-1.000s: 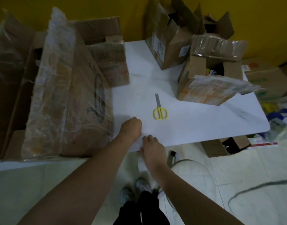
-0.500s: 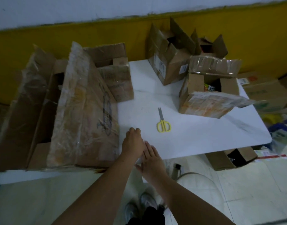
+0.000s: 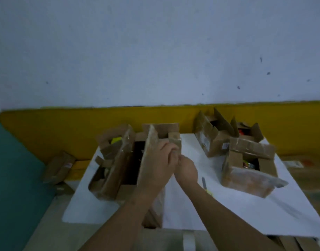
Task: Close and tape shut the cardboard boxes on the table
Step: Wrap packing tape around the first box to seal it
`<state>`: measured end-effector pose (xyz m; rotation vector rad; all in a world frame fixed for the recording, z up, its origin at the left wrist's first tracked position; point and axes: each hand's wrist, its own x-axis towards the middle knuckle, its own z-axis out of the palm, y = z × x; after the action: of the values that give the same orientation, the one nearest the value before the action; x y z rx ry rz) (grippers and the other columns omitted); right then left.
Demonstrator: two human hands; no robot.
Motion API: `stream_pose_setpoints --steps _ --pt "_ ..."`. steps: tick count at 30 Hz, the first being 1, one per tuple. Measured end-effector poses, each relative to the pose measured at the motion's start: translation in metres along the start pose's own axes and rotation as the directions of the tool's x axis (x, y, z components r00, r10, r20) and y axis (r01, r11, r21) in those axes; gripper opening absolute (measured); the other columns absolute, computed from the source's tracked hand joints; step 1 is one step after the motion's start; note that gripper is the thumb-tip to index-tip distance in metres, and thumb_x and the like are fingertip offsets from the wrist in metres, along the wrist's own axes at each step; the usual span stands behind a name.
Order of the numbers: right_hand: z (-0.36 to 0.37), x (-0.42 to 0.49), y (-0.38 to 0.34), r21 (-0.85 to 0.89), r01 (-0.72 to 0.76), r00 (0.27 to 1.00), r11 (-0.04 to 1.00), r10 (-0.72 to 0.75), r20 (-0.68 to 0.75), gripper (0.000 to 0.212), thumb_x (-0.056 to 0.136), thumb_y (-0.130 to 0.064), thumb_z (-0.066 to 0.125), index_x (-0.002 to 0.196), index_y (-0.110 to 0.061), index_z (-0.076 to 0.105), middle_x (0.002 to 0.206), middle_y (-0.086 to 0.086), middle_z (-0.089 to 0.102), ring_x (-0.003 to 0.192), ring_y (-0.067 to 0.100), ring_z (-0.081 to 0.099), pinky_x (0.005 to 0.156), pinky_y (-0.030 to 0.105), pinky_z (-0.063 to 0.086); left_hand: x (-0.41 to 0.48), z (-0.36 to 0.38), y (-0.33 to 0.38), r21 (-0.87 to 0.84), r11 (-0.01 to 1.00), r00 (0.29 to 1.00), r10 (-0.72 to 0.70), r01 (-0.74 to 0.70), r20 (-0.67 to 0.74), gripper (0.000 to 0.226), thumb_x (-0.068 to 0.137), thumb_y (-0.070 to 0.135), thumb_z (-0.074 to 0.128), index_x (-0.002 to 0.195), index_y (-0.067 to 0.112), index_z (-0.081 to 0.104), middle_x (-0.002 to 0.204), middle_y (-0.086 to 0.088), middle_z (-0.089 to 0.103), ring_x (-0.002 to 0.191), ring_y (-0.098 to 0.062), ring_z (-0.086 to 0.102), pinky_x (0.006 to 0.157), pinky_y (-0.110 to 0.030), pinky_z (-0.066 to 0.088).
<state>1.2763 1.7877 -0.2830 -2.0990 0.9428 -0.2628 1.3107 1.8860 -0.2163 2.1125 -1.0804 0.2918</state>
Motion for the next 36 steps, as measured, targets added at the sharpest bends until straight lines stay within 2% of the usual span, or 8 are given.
stream_pose_setpoints --steps 4,9,14,16,19,28,32,36 --pt "0.027 -0.004 -0.062 0.008 0.157 0.987 0.988 -0.157 0.023 0.065 0.090 -0.061 0.050 0.138 -0.018 0.046 0.131 0.005 0.054 0.120 0.026 0.056 0.089 0.033 0.046 -0.004 -0.063 -0.072 0.259 0.903 0.928 -0.283 0.343 -0.243 0.022 0.094 0.027 0.056 0.114 0.019 0.061 0.115 0.002 0.054 0.103 -0.017 0.055 0.078 -0.030 0.050" --pt "0.061 -0.020 -0.086 0.030 0.101 0.979 0.994 -0.105 0.177 0.091 0.079 -0.018 0.069 0.152 -0.023 0.015 0.132 0.006 0.052 0.114 0.023 0.058 0.091 0.037 0.055 -0.030 -0.076 -0.140 0.169 0.704 0.682 -0.710 0.689 0.174 0.091 0.091 0.048 0.062 0.156 0.009 0.011 0.156 -0.014 0.029 0.135 -0.032 0.041 0.101 -0.042 0.044" --pt "0.021 -0.009 -0.077 -0.162 0.064 0.971 0.985 -0.025 0.236 0.022 0.088 -0.017 0.062 0.108 -0.012 0.052 0.094 0.003 0.056 0.084 0.017 0.058 0.067 0.026 0.050 -0.031 -0.086 -0.138 0.061 0.720 0.635 -0.645 0.691 0.425 0.018 0.098 0.020 0.056 0.115 0.017 0.057 0.110 -0.008 0.065 0.093 -0.019 0.064 0.077 -0.033 0.058" --pt "-0.001 -0.011 -0.069 -0.138 0.031 0.952 0.990 0.013 0.305 0.040 0.086 -0.013 0.064 0.124 -0.012 0.051 0.118 0.010 0.058 0.109 0.028 0.057 0.087 0.033 0.052 -0.029 -0.096 -0.127 -0.020 0.577 0.475 -0.652 0.817 0.592 0.007 0.093 0.008 0.059 0.095 0.015 0.062 0.093 -0.008 0.069 0.079 -0.016 0.067 0.062 -0.026 0.058" --pt "-0.023 -0.037 -0.072 -0.217 0.092 0.893 0.972 0.015 0.450 0.048 0.095 -0.004 0.053 0.141 -0.003 0.038 0.137 0.017 0.048 0.108 0.024 0.049 0.063 0.010 0.042 -0.027 -0.100 -0.123 -0.045 0.370 0.275 -0.596 0.928 0.754 0.008 0.091 0.005 0.065 0.099 0.006 0.065 0.099 -0.013 0.070 0.087 -0.022 0.068 0.068 -0.031 0.058" --pt "-0.013 -0.056 -0.073 -0.219 0.107 0.885 0.970 0.008 0.465 0.037 0.098 0.000 0.044 0.135 0.001 0.040 0.134 0.017 0.048 0.123 0.030 0.048 0.079 0.023 0.045 -0.014 -0.058 -0.144 -0.080 0.280 0.271 -0.758 0.957 0.594 0.075 0.092 0.061 0.053 0.147 0.013 0.038 0.145 -0.010 0.045 0.131 -0.033 0.044 0.094 -0.041 0.042" --pt "-0.010 -0.055 -0.066 -0.211 0.060 0.869 0.976 0.053 0.493 0.052 0.090 0.002 0.052 0.138 0.000 0.032 0.107 0.013 0.048 0.097 0.026 0.052 0.053 0.017 0.038 -0.010 -0.045 -0.168 -0.102 0.367 0.373 -0.818 0.925 0.438 0.051 0.101 0.043 0.044 0.134 0.005 0.054 0.128 -0.016 0.059 0.113 -0.032 0.058 0.097 -0.040 0.049" --pt "-0.007 -0.048 -0.060 -0.222 0.032 0.877 0.975 0.079 0.474 0.049 0.087 0.001 0.054 0.134 0.002 0.041 0.111 0.014 0.051 0.100 0.026 0.052 0.067 0.022 0.046 -0.014 -0.050 -0.163 0.062 0.550 0.507 -0.803 0.833 0.313 0.046 0.101 0.038 0.049 0.125 0.001 0.060 0.123 -0.021 0.061 0.112 -0.038 0.058 0.086 -0.039 0.049"
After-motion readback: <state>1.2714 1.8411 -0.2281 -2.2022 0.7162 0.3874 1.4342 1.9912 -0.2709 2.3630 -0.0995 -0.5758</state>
